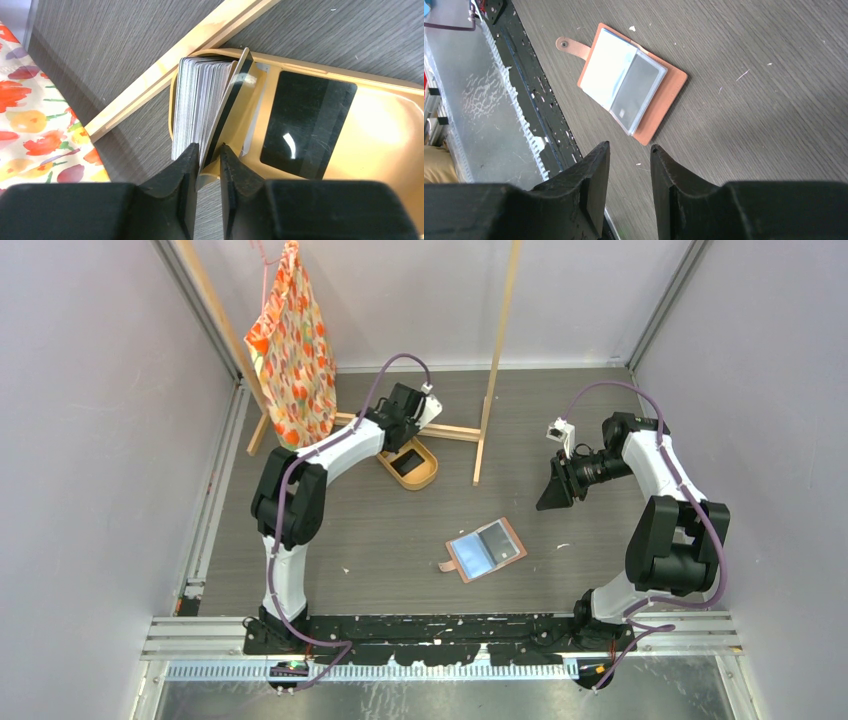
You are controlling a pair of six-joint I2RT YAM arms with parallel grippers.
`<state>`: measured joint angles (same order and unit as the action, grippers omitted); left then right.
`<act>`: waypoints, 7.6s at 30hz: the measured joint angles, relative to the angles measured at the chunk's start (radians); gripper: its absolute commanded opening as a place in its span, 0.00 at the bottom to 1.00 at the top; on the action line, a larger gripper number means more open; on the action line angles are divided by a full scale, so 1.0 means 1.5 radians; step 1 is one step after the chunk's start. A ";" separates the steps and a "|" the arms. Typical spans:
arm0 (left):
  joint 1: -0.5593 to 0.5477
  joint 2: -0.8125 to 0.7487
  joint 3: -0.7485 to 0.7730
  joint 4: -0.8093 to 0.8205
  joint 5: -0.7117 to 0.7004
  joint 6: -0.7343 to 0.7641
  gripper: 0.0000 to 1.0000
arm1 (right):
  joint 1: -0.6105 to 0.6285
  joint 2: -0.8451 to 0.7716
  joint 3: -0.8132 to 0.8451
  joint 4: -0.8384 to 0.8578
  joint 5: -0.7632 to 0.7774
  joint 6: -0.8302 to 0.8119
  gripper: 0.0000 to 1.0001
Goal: Put the credit cards into the card holder
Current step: Pick up the credit card from the storage box, then insert the credit card into the card holder.
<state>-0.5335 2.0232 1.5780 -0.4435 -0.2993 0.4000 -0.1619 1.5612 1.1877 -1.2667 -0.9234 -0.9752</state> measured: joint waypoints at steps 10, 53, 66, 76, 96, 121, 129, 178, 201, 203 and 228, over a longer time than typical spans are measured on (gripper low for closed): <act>-0.002 0.000 0.000 -0.005 0.003 0.000 0.17 | 0.000 0.003 0.003 -0.008 -0.002 -0.008 0.41; -0.003 -0.001 -0.003 -0.003 -0.012 0.001 0.22 | 0.004 0.017 0.011 -0.039 -0.009 -0.034 0.41; -0.012 -0.033 -0.043 0.042 -0.023 0.005 0.22 | 0.007 0.020 0.014 -0.048 -0.009 -0.044 0.41; -0.020 -0.040 -0.055 0.060 -0.027 0.011 0.09 | 0.010 0.020 0.014 -0.052 -0.009 -0.047 0.41; -0.058 -0.123 -0.066 -0.017 -0.033 -0.023 0.01 | 0.030 0.018 0.024 -0.079 -0.017 -0.069 0.41; -0.238 -0.654 -0.757 0.715 0.345 -0.758 0.01 | 0.194 -0.147 -0.044 0.190 -0.206 0.298 0.56; -0.294 -0.531 -0.756 0.903 0.251 -0.798 0.01 | 0.204 -0.149 -0.120 0.410 -0.231 0.559 0.56; -0.194 -0.602 -0.603 0.437 0.583 -0.422 0.87 | 0.303 -0.072 -0.008 -0.005 -0.082 0.058 0.01; -0.184 -0.347 -0.571 0.735 0.703 -0.642 0.07 | 0.327 -0.054 -0.001 -0.012 -0.068 0.048 0.02; -0.184 -0.342 -0.571 0.757 0.714 -0.661 0.00 | 0.327 -0.054 -0.001 -0.012 -0.068 0.048 0.06; -0.221 -0.148 -0.744 1.051 0.443 -1.117 0.01 | 0.257 0.019 -0.050 0.156 0.161 0.267 0.19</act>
<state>-0.8650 1.8019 0.4622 1.1328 0.3649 -1.2762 0.2237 1.5894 1.1130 -1.0325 -0.6819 -0.5747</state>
